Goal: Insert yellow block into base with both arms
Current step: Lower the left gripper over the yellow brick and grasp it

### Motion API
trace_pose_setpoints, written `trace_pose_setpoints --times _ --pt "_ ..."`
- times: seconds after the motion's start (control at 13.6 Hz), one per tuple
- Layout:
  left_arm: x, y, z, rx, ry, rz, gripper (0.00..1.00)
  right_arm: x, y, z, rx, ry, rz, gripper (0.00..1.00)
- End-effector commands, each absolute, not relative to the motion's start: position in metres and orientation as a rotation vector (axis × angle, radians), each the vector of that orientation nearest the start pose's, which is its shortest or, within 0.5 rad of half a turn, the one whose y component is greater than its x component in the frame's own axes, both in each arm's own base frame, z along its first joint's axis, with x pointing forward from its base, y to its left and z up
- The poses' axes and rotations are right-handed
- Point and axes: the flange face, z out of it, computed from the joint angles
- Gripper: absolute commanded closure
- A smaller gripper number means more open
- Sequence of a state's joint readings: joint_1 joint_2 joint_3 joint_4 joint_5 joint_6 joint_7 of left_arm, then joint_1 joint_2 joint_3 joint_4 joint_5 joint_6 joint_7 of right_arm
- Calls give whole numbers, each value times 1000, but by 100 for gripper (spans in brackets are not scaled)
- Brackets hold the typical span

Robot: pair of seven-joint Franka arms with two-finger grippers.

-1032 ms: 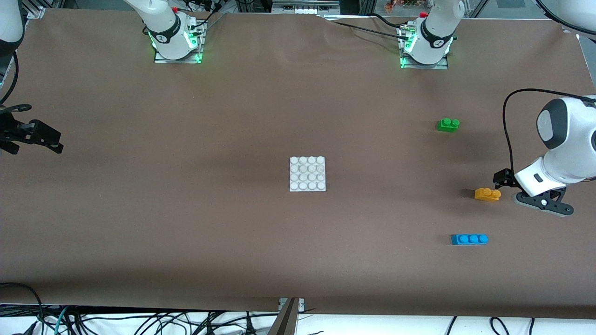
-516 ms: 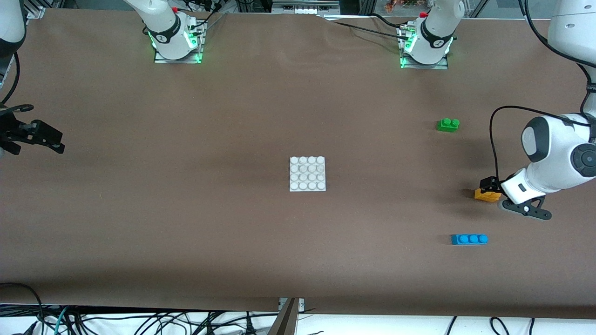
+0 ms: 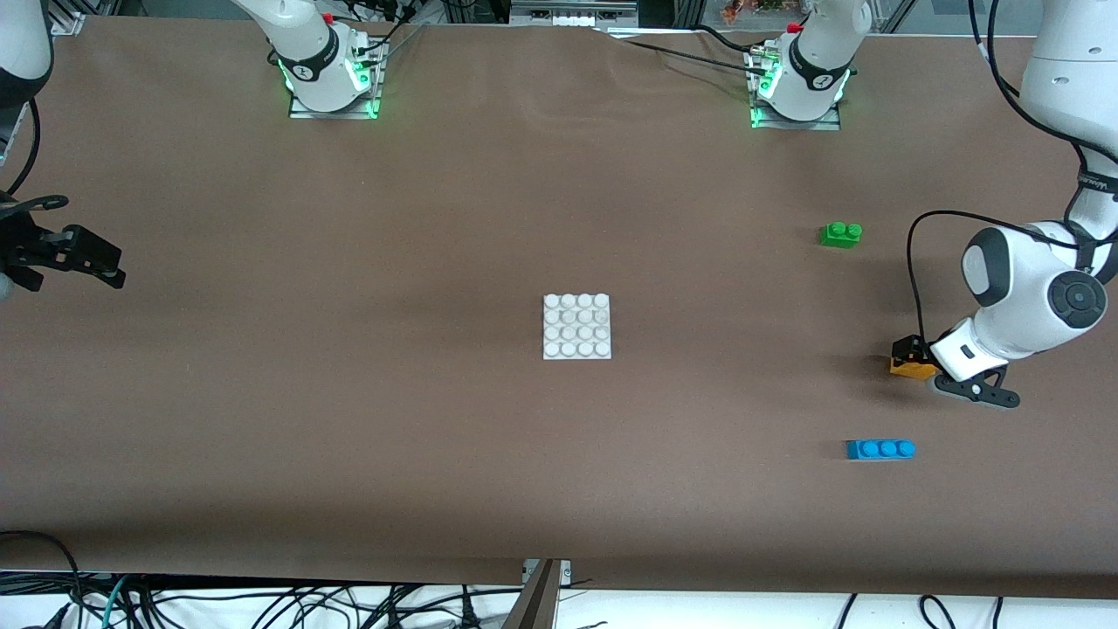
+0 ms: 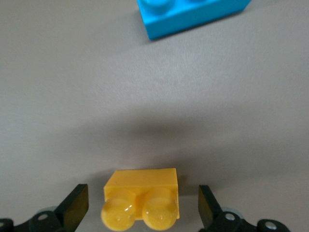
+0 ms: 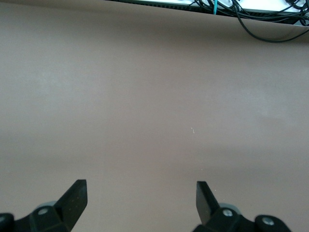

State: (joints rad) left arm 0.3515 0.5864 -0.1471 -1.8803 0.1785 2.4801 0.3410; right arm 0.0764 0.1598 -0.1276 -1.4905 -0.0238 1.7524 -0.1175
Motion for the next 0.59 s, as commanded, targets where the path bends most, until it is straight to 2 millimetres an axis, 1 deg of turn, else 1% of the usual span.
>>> trace_pose_setpoints --times 0.0,0.15,0.29,0.37,0.44,0.52 --pt "620 134 198 -3100 386 -37 0 615 -27 590 -3185 -121 -162 0" --pt "621 134 191 -3102 386 -43 0 614 -29 590 -3186 -119 -162 0" --pt "620 134 186 -3105 384 -43 8 614 -29 590 -3186 -118 -162 0" --pt "621 136 187 -3105 381 -45 20 614 -29 590 -3186 -118 -162 0" --pt "621 136 187 -3103 387 -44 40 615 -29 589 -3186 -116 -159 0" --pt "621 137 187 -3103 385 -44 56 615 -29 589 -3186 -119 -159 0"
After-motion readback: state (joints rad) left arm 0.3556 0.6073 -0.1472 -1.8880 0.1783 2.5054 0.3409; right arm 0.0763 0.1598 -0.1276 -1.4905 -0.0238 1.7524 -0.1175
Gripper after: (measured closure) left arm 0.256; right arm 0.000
